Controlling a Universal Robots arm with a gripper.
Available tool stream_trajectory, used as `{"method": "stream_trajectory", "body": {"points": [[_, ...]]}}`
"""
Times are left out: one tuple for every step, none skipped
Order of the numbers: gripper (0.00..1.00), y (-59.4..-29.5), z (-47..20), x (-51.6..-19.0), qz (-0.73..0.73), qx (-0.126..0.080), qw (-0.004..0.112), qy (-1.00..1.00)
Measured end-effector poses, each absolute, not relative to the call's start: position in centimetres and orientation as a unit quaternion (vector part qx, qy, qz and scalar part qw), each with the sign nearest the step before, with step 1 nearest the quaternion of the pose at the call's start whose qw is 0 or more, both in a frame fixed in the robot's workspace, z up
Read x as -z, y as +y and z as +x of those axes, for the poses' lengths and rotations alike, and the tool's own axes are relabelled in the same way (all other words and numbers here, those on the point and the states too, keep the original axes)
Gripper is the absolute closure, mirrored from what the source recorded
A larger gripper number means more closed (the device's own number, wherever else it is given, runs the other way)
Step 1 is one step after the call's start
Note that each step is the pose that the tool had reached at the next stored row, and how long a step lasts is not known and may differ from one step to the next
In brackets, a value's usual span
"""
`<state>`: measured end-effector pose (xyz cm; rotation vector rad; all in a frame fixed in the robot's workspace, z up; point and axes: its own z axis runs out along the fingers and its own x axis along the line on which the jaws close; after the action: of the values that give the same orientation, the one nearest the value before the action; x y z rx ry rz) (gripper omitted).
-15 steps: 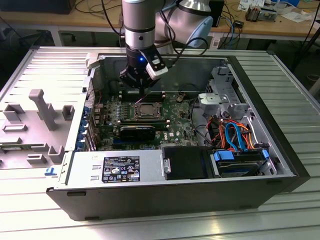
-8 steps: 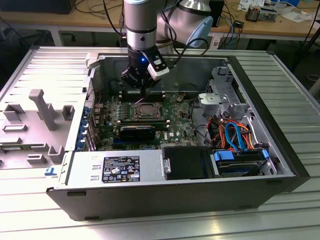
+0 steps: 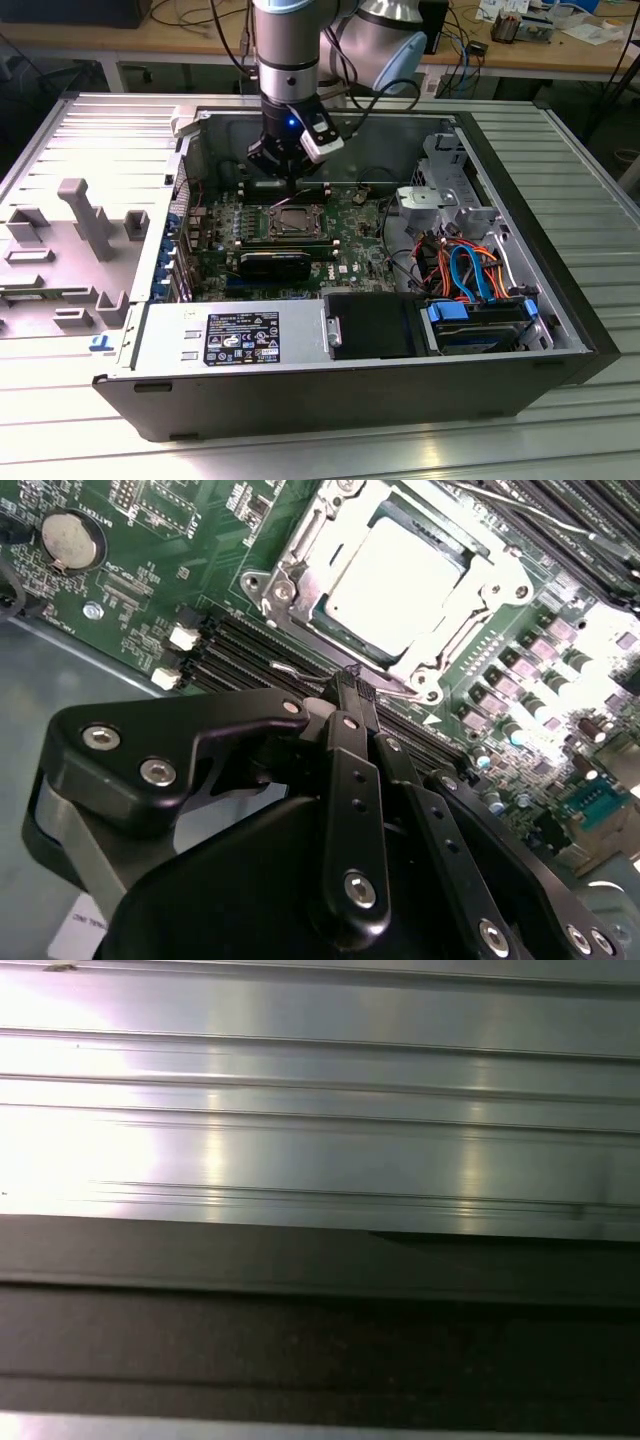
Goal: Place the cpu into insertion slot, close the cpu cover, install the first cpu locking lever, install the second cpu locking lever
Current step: 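Install the first cpu locking lever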
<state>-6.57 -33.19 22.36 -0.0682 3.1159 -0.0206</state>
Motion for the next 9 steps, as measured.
{"method": "stream_trajectory", "body": {"points": [[0.89,-33.19,-6.43,-22.31,-0.022,0.007,0.012,1.000],[0.89,-33.19,-6.35,-22.27,-0.022,0.007,0.012,1.000],[0.89,-33.19,-6.23,-22.22,-0.022,0.007,0.012,1.000],[0.89,-33.19,-6.15,-22.18,-0.022,0.007,0.012,1.000],[0.89,-33.19,-6.02,-22.12,-0.022,0.007,0.012,1.000],[0.89,-33.18,-5.94,-22.09,-0.022,0.007,0.012,1.000],[0.89,-33.18,-5.86,-22.04,-0.022,0.007,0.012,1.000],[0.89,-33.18,-5.73,-21.95,-0.022,0.007,0.012,1.000],[0.89,-33.18,-5.67,-21.89,-0.022,0.007,0.012,1.000]]}}
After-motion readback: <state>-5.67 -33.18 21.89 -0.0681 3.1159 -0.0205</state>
